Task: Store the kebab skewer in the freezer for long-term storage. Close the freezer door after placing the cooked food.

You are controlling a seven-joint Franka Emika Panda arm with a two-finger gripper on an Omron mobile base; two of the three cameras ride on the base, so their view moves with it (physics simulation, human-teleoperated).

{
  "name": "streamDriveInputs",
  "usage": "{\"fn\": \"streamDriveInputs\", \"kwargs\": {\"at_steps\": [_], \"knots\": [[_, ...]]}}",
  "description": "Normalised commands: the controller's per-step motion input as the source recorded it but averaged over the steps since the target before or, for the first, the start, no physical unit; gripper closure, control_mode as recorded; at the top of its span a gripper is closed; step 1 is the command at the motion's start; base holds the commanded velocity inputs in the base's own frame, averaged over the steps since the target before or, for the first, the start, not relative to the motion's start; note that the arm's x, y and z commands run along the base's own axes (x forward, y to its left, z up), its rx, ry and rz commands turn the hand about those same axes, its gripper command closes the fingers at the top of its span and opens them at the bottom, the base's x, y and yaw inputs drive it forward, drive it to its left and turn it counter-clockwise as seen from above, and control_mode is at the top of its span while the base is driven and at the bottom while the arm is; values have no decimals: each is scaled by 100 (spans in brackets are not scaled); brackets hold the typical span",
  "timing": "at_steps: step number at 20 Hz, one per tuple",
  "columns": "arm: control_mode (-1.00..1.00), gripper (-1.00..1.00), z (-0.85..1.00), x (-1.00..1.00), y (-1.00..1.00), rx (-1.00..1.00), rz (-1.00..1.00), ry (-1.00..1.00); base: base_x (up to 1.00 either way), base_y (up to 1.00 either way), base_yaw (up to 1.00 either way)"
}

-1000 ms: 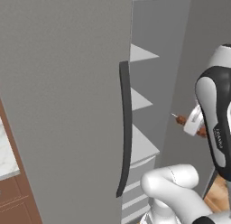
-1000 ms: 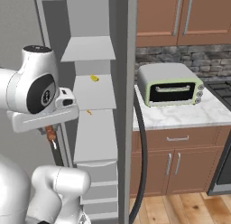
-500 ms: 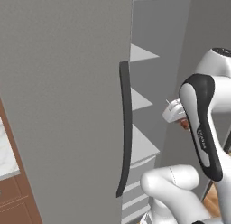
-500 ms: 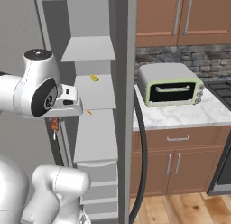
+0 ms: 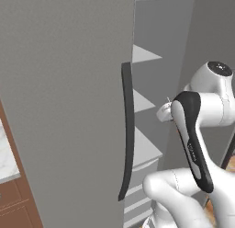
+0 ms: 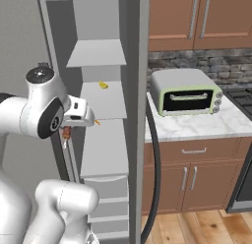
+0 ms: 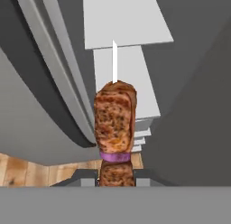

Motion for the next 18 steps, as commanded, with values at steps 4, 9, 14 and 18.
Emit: {"fn": "streamDriveInputs", "kwargs": {"at_steps": [4,9,14,18], "knots": [[-100,100,0,48,-4,1,-8,11,0,0,0],[-100,100,0,52,-7,9,-8,14,0,0,0],[-100,100,-2,50,-18,9,-3,13,0,0,0],[-100,100,-20,40,-2,3,-3,3,0,0,0]]}}
